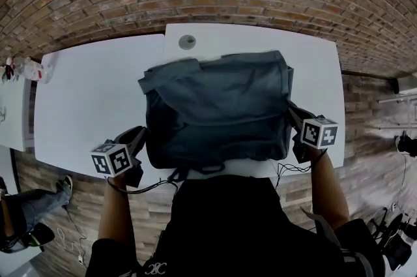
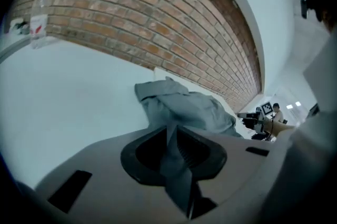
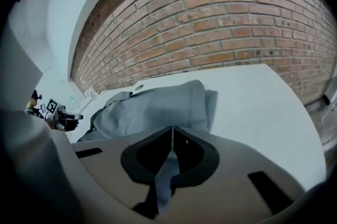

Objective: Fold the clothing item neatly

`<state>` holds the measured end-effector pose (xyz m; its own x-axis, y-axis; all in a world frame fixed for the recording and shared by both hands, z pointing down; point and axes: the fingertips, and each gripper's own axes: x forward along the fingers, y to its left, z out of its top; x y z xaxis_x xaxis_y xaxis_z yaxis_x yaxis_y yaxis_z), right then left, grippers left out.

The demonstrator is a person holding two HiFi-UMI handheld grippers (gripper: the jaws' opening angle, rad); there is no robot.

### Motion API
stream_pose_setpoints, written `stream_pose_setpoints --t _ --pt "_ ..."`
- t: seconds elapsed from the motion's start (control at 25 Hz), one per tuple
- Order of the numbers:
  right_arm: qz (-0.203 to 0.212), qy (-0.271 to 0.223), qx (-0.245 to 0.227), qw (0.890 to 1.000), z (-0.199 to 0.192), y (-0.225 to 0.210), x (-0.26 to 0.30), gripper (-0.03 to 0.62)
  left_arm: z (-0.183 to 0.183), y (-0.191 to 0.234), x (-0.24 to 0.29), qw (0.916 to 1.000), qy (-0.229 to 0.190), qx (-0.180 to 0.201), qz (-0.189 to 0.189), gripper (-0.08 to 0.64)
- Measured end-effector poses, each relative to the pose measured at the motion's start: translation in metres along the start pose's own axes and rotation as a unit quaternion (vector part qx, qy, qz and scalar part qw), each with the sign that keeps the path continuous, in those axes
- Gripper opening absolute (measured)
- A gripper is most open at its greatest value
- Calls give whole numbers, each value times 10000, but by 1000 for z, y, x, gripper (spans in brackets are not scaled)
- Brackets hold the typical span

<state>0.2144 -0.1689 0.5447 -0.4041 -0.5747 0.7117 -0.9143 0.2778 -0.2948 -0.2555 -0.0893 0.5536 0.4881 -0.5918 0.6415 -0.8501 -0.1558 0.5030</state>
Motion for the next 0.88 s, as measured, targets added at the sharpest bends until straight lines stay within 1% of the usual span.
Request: stream_pose_setpoints --t 0.08,0.16,0.24,0.32,0.36,0.4,0.48,0.56,0.6,0.72,0.8,0.88 --pt "9 -229 -198 9995 31 14 30 11 32 -21 41 9995 -170 252 -129 58" --pt "-110 -364 -351 9987 59 18 59 9 55 -31 78 9989 -177 408 -149 58" --pt "-379 -302 -399 9980 76 7 84 9 65 -20 109 9989 18 443 120 57" --pt "-561 -22 -301 9980 80 -10 106 9 63 5 133 9982 304 224 465 51" --pt "-573 205 -237 9979 76 -17 117 9 61 16 142 9973 441 118 575 45" --pt "-564 443 -203 9972 69 -23 127 9 61 24 148 9963 553 91 649 34" --pt "-510 727 -260 9957 56 -31 140 9 65 33 156 9944 689 283 755 22" --pt "-376 664 -326 9966 58 -36 144 7 79 41 163 9923 726 494 870 20" --pt "-316 584 -317 9973 63 -40 145 5 87 45 168 9920 710 512 909 15" --pt "-231 394 -71 9989 75 -53 147 3 105 50 179 9937 644 314 860 17" --pt "-317 337 -5 9989 81 -61 150 3 110 49 181 9942 646 269 811 17" --pt "-511 293 -155 9981 87 -68 152 3 111 44 180 9948 606 317 755 17"
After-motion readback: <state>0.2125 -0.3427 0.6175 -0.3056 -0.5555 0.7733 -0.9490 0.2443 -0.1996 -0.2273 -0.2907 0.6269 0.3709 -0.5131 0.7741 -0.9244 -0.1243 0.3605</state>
